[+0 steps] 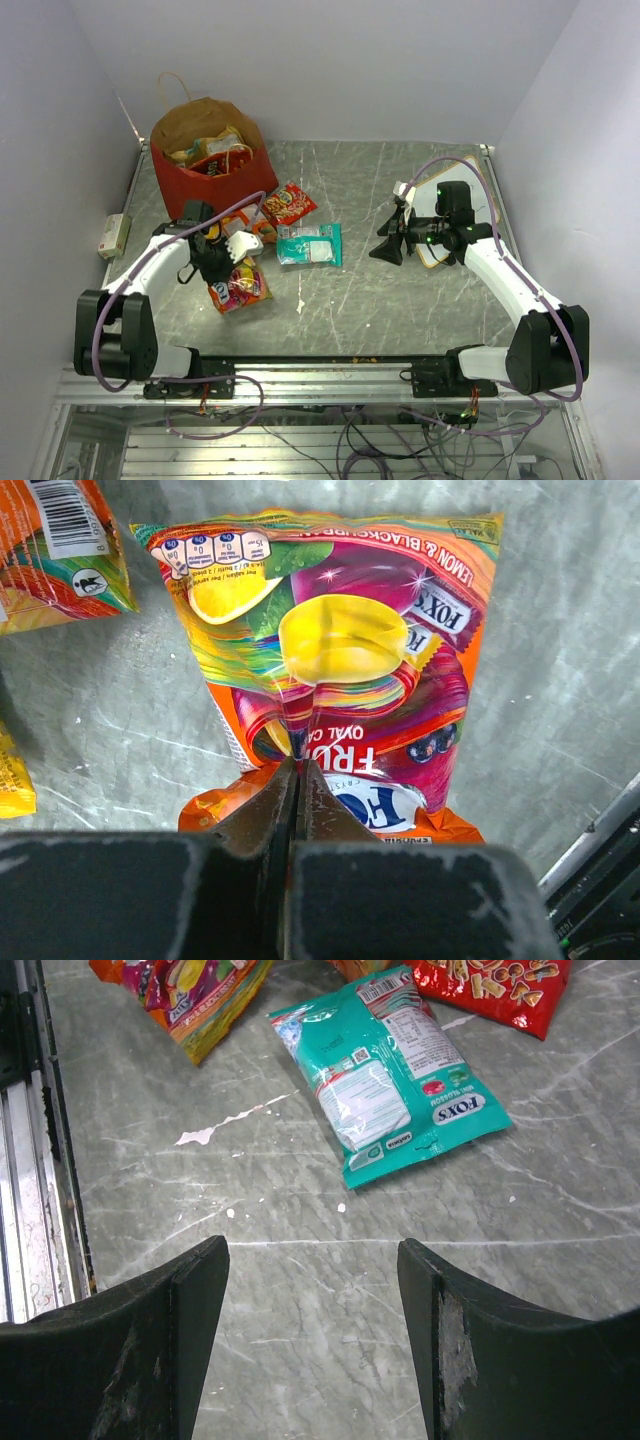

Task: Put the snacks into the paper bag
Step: Pick up the snack from the center of the board.

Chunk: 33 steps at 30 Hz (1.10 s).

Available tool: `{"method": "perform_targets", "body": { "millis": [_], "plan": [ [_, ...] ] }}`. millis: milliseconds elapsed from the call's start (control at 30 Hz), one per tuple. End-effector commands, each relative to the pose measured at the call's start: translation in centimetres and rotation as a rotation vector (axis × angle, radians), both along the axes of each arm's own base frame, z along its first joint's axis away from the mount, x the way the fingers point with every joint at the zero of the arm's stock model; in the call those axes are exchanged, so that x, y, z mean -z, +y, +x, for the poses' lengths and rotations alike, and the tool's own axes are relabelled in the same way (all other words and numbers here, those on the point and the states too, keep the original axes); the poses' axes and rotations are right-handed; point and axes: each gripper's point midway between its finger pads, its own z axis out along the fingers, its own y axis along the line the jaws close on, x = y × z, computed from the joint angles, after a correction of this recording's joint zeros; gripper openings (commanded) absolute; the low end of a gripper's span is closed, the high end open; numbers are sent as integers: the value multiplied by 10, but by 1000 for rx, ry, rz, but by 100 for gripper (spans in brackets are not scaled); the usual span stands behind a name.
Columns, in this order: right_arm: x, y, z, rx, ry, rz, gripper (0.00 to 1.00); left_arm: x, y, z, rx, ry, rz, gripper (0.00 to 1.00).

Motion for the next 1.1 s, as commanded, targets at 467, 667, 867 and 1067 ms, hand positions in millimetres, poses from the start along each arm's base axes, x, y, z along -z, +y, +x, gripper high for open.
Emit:
{"method": "perform_targets", "body": {
  "millis": [467, 667, 867, 1067],
  "plan": [
    [4, 1, 2, -3, -15, -13, 68, -93, -21, -39, 123, -101, -84, 7],
    [2, 0, 3, -1, -27, -17, 68, -141, -25, -35, 110, -215, -119, 7],
    [3, 0, 3, 0, -26, -20, 68, -210, -25, -18, -9, -385, -163, 7],
    [2, -1, 3, 1, -28, -18, 68, -280, -14, 7, -191, -564, -192, 7]
  ]
}}
